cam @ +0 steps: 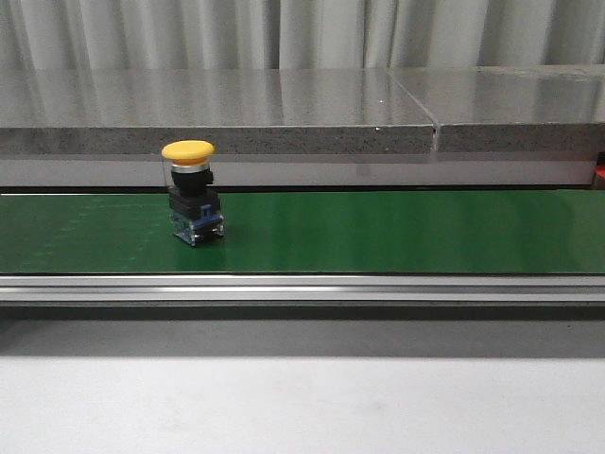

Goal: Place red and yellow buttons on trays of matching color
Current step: 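Close the right gripper on the red button and lift it, then lower the red button into the red tray and open the right gripper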

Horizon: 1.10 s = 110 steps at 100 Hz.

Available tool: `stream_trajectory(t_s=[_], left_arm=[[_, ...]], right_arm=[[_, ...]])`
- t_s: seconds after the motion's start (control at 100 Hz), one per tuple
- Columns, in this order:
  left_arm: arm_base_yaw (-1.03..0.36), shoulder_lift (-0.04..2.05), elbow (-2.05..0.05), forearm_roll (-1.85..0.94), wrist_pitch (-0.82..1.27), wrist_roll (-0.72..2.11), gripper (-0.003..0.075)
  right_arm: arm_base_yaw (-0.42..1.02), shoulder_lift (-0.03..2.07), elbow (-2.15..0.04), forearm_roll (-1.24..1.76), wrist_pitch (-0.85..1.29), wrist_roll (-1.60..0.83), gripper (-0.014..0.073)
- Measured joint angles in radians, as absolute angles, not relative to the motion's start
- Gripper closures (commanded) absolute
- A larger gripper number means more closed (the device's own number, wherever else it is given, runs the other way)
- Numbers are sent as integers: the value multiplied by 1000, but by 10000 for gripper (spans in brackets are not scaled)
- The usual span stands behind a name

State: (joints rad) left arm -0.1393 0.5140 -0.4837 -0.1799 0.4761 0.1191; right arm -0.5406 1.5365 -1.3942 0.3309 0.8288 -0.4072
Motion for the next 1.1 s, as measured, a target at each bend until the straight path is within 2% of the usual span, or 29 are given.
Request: stream_trajectory(t_s=[0.16, 0.35, 0.73, 1.1], left_arm=[[-139, 514, -484, -180, 476, 119, 739], [-139, 514, -484, -180, 476, 119, 739], [-139, 514, -484, -180, 476, 119, 739], [-139, 514, -484, -180, 476, 119, 739]], right_arm=[[-638, 1664, -1413, 331, 805, -406, 503], [-685, 1788, -1414, 331, 719, -405, 503], [-687, 1924, -1425, 361, 580, -405, 503], [-676, 2001, -1471, 382, 549, -405, 503]])
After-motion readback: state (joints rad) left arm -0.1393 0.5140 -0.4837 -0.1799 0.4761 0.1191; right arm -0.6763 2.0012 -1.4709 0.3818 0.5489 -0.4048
